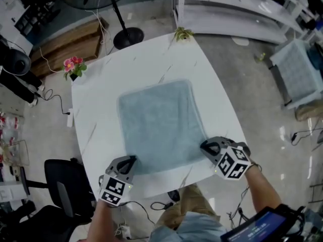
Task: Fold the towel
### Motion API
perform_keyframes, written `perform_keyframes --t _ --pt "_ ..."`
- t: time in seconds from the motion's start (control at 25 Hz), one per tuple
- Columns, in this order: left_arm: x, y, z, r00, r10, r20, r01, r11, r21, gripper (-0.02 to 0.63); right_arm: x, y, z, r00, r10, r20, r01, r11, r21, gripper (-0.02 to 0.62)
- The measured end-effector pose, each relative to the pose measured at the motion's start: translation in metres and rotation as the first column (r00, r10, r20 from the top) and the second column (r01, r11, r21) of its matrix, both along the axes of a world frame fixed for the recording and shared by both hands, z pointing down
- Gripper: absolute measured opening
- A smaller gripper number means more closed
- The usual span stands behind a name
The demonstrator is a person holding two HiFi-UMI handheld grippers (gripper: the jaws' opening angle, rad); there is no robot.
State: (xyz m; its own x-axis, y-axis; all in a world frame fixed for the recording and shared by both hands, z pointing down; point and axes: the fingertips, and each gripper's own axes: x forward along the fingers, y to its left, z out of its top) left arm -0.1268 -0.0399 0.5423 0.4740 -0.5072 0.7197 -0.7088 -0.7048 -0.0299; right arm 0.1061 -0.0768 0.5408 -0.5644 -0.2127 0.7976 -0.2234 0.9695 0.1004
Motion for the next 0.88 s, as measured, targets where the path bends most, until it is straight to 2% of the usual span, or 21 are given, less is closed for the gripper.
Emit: perform_keyframes --t 0.28,0.36,0.44,0.52,0.6,0.72,0.88 --pt "-0.002 -0.003 0.002 0.999 -0.044 -0.029 0.044 0.999 0.02 0.018 0.019 0.011 0.002 0.997 0.075 -0.003 -0.075 0.996 0.048 0.014" --pt "-0.004 -0.003 -0.005 0.998 -0.057 -0.009 0.058 0.997 0.055 0.018 0.018 0.009 -0.007 0.998 0.068 -0.002 -0.067 0.994 0.092 0.015" --pt "-0.007 0.0 -0.023 0.998 -0.068 -0.02 0.069 0.992 0.105 0.03 0.014 0.009 -0.026 0.998 0.052 0.045 -0.058 0.989 0.135 0.028" --pt "-0.008 0.009 -0.042 0.996 -0.052 -0.068 0.062 0.988 0.141 0.127 0.009 0.015 -0.043 0.996 0.019 0.092 -0.031 0.989 0.141 0.073" --pt "-0.005 0.022 -0.052 0.996 -0.006 -0.087 0.02 0.987 0.162 0.198 0.009 0.028 -0.048 0.995 -0.031 0.092 0.018 0.991 0.133 0.116" --pt "-0.001 0.048 -0.044 0.997 0.076 -0.025 -0.07 0.981 0.18 0.219 0.011 0.045 -0.046 0.992 -0.091 0.083 0.08 0.988 0.131 0.138" --pt "-0.001 0.062 -0.02 0.987 0.141 0.078 -0.154 0.967 0.205 0.238 0.008 0.051 -0.045 0.986 -0.137 0.092 0.121 0.981 0.154 0.151"
